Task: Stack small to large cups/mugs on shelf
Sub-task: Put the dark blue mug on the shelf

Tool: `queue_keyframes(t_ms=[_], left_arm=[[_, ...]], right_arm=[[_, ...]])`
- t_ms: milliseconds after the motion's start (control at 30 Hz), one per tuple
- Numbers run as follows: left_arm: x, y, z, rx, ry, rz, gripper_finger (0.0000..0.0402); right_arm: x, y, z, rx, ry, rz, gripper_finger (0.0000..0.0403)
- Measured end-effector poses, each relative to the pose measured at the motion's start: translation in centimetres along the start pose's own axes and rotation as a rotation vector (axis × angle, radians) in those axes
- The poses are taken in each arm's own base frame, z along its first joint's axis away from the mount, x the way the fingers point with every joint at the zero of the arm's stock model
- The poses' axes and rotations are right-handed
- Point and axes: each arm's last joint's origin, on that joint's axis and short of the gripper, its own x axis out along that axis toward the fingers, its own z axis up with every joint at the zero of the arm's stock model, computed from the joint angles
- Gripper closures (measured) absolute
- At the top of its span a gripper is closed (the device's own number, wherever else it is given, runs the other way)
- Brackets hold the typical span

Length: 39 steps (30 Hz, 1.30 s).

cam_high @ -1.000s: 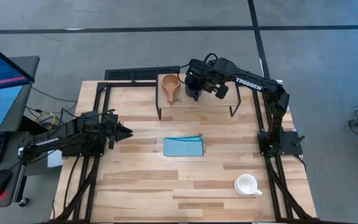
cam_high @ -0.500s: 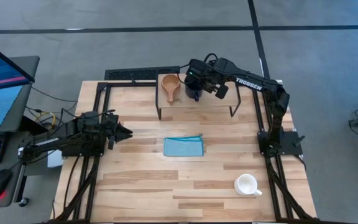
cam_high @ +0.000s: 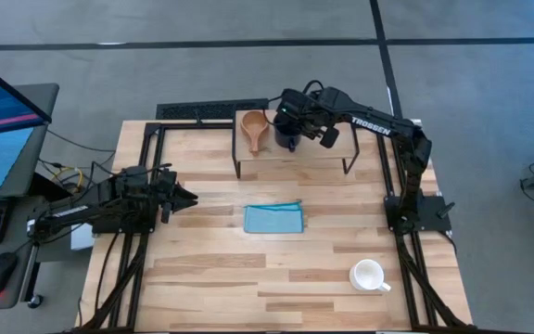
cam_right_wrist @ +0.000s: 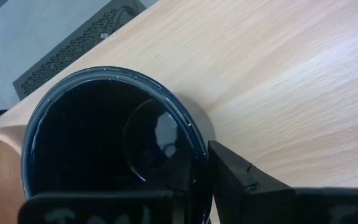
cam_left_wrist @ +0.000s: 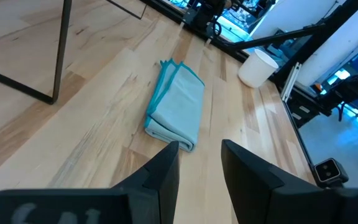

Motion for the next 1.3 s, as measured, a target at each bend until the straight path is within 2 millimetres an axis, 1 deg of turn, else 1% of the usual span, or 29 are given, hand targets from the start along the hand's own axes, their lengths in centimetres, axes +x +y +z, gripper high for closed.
queue_keyframes(t_ms=[333, 1167, 1300], left_arm=[[0.00, 0.00, 0.00, 0.000, 0.000, 0.000, 0.0292], [0.00, -0.03, 0.02, 0.001, 0.000, -0.008, 0.0292], [0.00, -0.03, 0.02, 0.001, 0.000, -0.007, 0.0292]], right_arm=[[0.01, 0.59, 0.00, -0.051, -0.003, 0.059, 0.0335], [0.01, 0.56, -0.13, -0.100, 0.041, 0.058, 0.0334], [0.01, 0.56, -0.07, -0.081, 0.023, 0.057, 0.0319]])
